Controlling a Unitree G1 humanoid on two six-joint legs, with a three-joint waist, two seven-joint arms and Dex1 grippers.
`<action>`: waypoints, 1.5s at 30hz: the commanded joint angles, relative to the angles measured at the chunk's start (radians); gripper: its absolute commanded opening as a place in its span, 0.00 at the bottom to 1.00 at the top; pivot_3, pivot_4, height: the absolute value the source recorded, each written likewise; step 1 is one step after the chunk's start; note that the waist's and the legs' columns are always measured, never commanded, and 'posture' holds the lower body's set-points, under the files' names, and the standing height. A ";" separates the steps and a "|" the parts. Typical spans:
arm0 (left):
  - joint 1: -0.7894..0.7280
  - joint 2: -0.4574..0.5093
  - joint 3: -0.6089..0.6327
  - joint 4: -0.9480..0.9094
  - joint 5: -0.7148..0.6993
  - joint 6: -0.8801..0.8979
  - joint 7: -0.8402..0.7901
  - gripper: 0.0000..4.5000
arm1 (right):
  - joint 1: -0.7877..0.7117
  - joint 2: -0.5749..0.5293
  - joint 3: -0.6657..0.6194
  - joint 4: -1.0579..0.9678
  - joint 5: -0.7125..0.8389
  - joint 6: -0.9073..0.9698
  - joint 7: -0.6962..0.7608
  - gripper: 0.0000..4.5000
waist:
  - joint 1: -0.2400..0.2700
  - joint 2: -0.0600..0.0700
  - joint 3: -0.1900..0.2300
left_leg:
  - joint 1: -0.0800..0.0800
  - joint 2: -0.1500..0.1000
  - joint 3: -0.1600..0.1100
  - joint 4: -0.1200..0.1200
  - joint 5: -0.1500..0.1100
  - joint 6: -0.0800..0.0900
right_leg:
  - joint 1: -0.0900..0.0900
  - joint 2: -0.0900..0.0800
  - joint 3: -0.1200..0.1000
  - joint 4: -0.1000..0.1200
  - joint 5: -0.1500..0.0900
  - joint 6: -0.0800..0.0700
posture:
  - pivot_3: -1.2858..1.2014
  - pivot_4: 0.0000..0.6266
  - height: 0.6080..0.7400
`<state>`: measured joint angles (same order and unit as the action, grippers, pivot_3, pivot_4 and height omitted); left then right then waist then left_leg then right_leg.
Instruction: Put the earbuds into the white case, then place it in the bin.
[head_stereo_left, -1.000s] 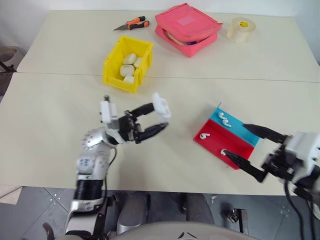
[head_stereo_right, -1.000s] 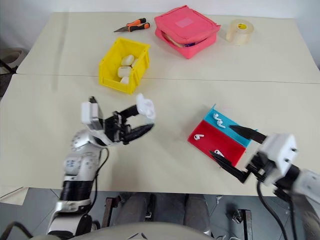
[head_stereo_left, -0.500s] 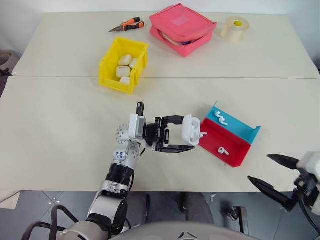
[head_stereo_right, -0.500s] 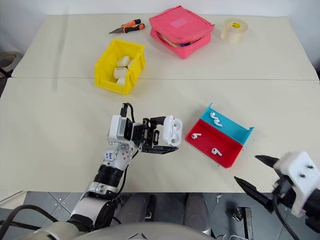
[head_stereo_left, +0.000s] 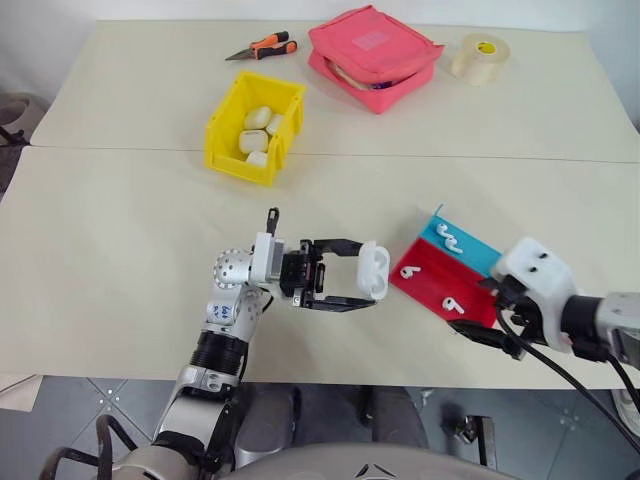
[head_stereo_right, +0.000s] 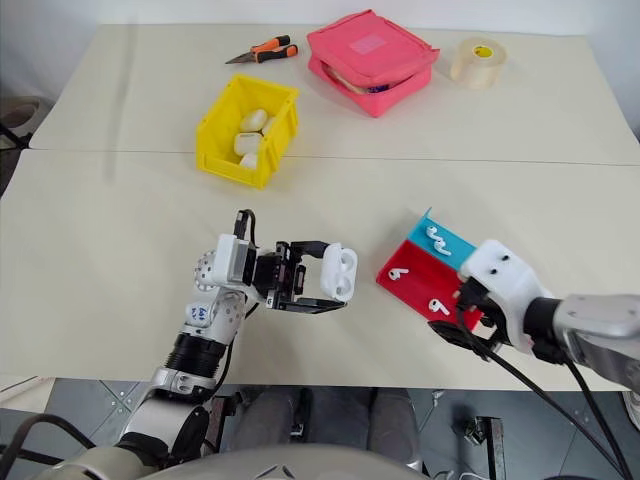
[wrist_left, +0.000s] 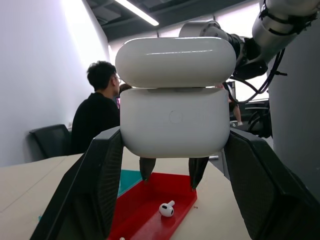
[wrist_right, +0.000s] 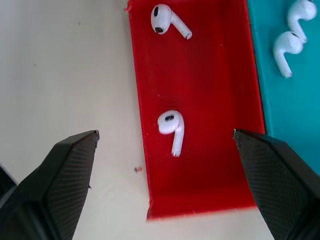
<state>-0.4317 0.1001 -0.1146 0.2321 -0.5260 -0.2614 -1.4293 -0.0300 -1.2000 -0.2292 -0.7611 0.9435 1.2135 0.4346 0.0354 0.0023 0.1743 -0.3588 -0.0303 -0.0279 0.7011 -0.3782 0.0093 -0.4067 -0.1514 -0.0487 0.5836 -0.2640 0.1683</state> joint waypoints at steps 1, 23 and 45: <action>0.016 0.010 -0.001 -0.065 -0.008 0.013 0.026 0.60 | -0.099 0.018 0.125 0.010 -0.041 0.058 -0.035 1.00 | -0.001 0.000 0.000 | 0.000 0.000 -0.001 0.000 0.000 0.000 | -0.001 0.000 0.000 0.000 0.000 0.000 | 0.52 0.24 1.00; 0.047 0.032 -0.008 -0.144 -0.025 0.072 0.066 0.60 | -0.284 0.087 0.357 0.018 -0.199 0.158 0.017 0.40 | -0.009 0.000 0.000 | -0.003 -0.001 -0.002 0.000 0.000 0.000 | -0.003 0.000 -0.001 0.001 0.000 0.000 | 0.52 0.24 1.00; 0.072 0.040 -0.006 -0.166 -0.023 0.071 0.082 0.60 | -0.292 0.038 0.449 0.022 -0.344 0.074 0.162 0.40 | -0.010 0.000 0.000 | -0.003 0.000 -0.001 0.000 0.000 0.000 | -0.003 0.000 -0.001 0.001 0.000 0.000 | 0.52 0.24 1.00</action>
<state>-0.3681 0.1366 -0.1199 0.1107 -0.5288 -0.1842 -1.3489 -0.3222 -1.1688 0.2002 -0.7370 0.6052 1.2870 0.5829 0.0253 0.0027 0.1740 -0.3621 -0.0306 -0.0288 0.7014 -0.3781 0.0089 -0.4098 -0.1512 -0.0496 0.5843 -0.2638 0.1686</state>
